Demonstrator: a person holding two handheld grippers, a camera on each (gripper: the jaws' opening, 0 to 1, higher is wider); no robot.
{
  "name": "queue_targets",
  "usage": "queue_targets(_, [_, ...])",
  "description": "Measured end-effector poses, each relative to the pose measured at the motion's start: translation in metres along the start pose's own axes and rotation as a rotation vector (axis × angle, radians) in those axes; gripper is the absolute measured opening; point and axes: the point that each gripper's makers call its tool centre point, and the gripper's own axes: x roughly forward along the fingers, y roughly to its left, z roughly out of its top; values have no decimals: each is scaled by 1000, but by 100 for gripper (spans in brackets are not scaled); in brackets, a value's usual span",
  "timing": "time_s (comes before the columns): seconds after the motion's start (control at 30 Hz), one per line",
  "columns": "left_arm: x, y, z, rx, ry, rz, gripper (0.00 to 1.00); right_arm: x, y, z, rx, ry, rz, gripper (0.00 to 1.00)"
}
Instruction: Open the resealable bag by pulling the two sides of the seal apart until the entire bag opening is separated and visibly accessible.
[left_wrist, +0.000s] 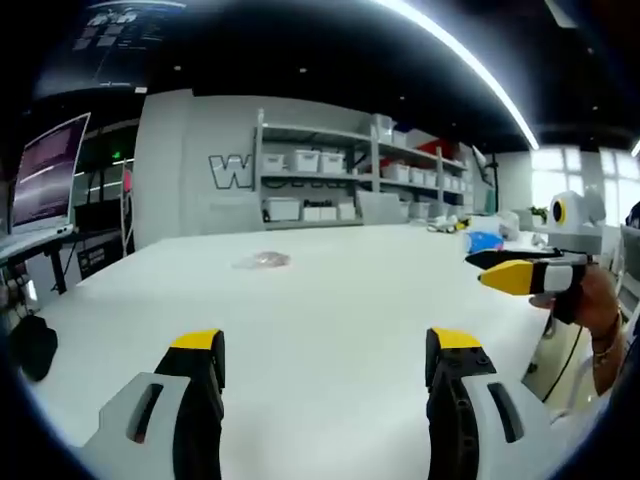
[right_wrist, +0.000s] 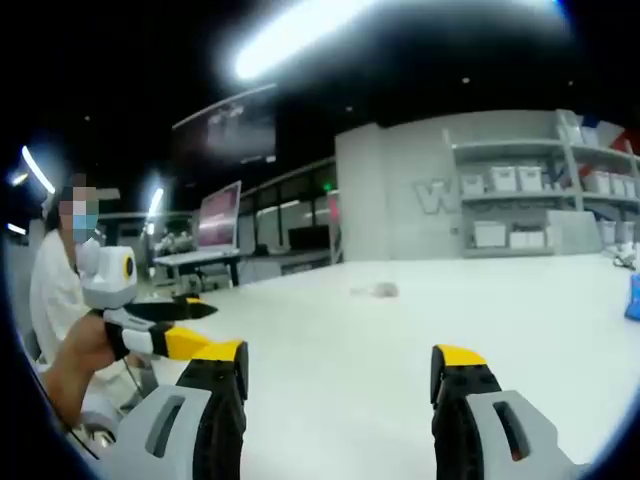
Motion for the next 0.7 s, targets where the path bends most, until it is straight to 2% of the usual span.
queue_targets(0.7, [1,0,1,14,14,-9,81,2,3,2,-3,7,11,74])
